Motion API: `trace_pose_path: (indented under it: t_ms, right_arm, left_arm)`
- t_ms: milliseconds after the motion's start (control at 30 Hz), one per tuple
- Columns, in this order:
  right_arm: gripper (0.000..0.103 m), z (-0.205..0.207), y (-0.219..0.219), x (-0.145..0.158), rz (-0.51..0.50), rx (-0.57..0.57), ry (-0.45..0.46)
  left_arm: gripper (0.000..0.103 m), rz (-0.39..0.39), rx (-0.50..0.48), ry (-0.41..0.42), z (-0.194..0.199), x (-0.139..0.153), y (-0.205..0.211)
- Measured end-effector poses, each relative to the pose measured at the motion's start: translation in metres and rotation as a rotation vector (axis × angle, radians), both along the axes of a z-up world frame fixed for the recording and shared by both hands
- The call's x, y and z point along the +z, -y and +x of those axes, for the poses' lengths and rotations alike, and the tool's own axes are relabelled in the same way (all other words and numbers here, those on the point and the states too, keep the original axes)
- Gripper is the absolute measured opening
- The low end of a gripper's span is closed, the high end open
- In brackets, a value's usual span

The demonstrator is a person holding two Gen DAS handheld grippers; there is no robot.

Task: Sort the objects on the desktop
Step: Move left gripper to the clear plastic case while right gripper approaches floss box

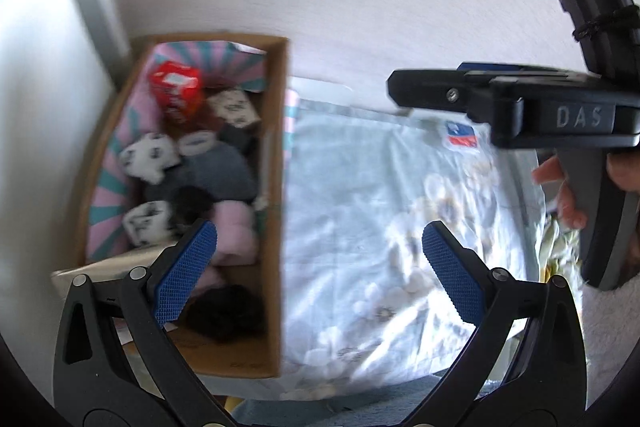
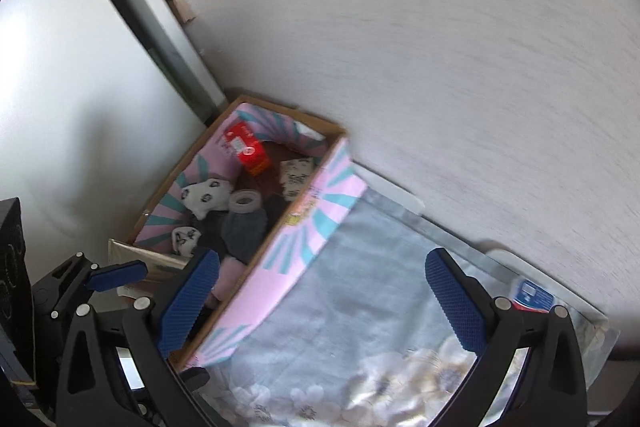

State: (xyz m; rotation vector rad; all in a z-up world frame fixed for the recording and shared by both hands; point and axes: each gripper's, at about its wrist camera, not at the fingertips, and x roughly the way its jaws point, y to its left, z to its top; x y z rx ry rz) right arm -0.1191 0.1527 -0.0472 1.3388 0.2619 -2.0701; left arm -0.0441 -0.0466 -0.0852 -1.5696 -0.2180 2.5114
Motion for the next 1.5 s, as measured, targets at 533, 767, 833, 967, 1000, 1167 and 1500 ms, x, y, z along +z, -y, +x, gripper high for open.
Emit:
trace_pose_path:
  t_ms: [533,767,833,967,1000,1167,1500]
  right_arm:
    - [0.103,-0.008,-0.142,-0.009,0.078,-0.230,0.074]
    - [0.103,-0.013,-0.187,-0.029,0.144,-0.318,0.121]
    - [0.103,-0.015,-0.198,-0.036,0.154,-0.332,0.148]
    - [0.103,-0.019,-0.215,-0.049,0.123,-0.364,0.188]
    - [0.103,-0.020,-0.219,-0.053,0.119,-0.372,0.196]
    - [0.103,-0.036,-0.221,-0.073,0.112,-0.397,0.229]
    - [0.103,-0.070,-0.215,-0.116,0.105,-0.426,0.251]
  left_arm:
    - [0.103,0.013,-0.197,0.038,0.000,-0.017,-0.086]
    - [0.103,0.020,-0.209,0.065,0.005,-0.026,-0.102]
    - [0.103,0.022,-0.218,0.073,0.007,-0.030,-0.109]
    - [0.103,0.020,-0.248,0.082,0.013,-0.041,-0.127]
    - [0.103,0.017,-0.257,0.077,0.014,-0.044,-0.132]
    - [0.103,-0.004,-0.282,0.064,0.020,-0.063,-0.157]
    - [0.098,-0.020,-0.376,0.066,0.009,-0.113,-0.215]
